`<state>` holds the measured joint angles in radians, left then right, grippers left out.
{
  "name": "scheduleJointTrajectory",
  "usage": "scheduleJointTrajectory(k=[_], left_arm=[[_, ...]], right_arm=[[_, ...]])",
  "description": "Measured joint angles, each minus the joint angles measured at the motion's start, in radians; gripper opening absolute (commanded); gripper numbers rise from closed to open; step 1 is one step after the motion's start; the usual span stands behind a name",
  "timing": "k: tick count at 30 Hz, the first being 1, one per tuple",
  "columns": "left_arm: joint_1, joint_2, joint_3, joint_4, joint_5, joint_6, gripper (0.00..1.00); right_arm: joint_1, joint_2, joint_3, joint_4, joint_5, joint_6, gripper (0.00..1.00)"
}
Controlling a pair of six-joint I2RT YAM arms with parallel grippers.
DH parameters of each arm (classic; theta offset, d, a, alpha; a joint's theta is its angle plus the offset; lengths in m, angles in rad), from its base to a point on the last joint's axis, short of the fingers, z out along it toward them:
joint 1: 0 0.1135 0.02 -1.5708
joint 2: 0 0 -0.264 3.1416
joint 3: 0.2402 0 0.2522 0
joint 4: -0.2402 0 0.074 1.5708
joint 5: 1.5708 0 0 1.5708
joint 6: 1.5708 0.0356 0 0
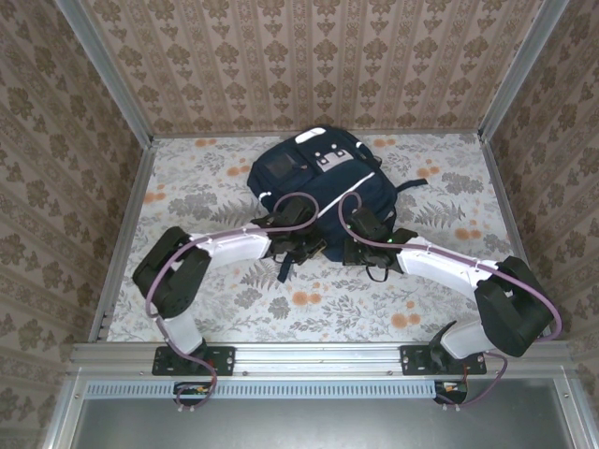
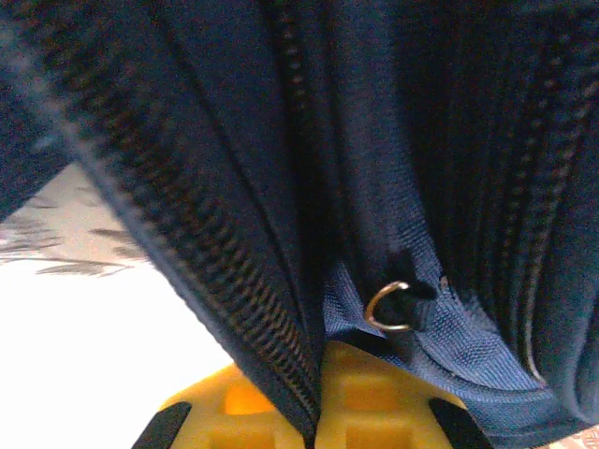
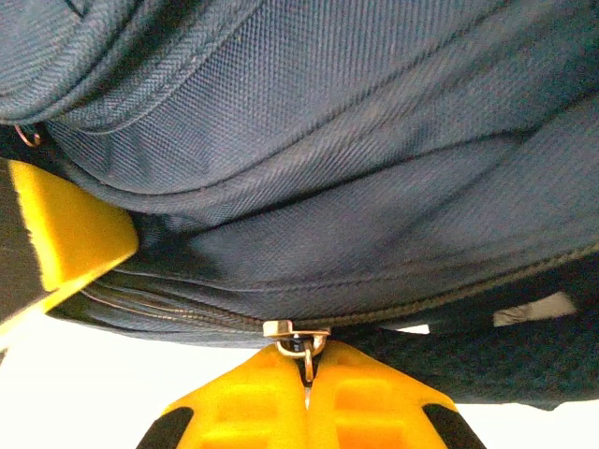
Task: Pack the student bag
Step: Zip the student bag at the top-center of the table.
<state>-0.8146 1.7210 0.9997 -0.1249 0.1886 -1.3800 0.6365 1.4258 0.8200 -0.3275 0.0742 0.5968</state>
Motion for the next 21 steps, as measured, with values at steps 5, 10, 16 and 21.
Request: scheduleJointTrajectory(k=[5,10,16,21], left_arm=[[0.097,-0.164,-0.145,-0.023,-0.021,0.035,0.0],[0.264,-0.312,-0.254,-0.095,-0.027,0.105,0.0],[0.481,-0.359,-0.275,-0.188,0.054,0.256,0.0],[0.667,-0.276,-0.202,-0.268,0.159,0.436,0.0]], right_arm=[[0.002,0.0,0.015,-0.006,-0.021,-0.016,0.0],[-0.01,0.003,0.015,-0.042,-0.02,-0.023,0.0],[-0.007,0.063,0.035,-0.023,-0.047,-0.039,0.0],[0.008,0.119,0.089,0.008,-0.107,-0.068,0.0]])
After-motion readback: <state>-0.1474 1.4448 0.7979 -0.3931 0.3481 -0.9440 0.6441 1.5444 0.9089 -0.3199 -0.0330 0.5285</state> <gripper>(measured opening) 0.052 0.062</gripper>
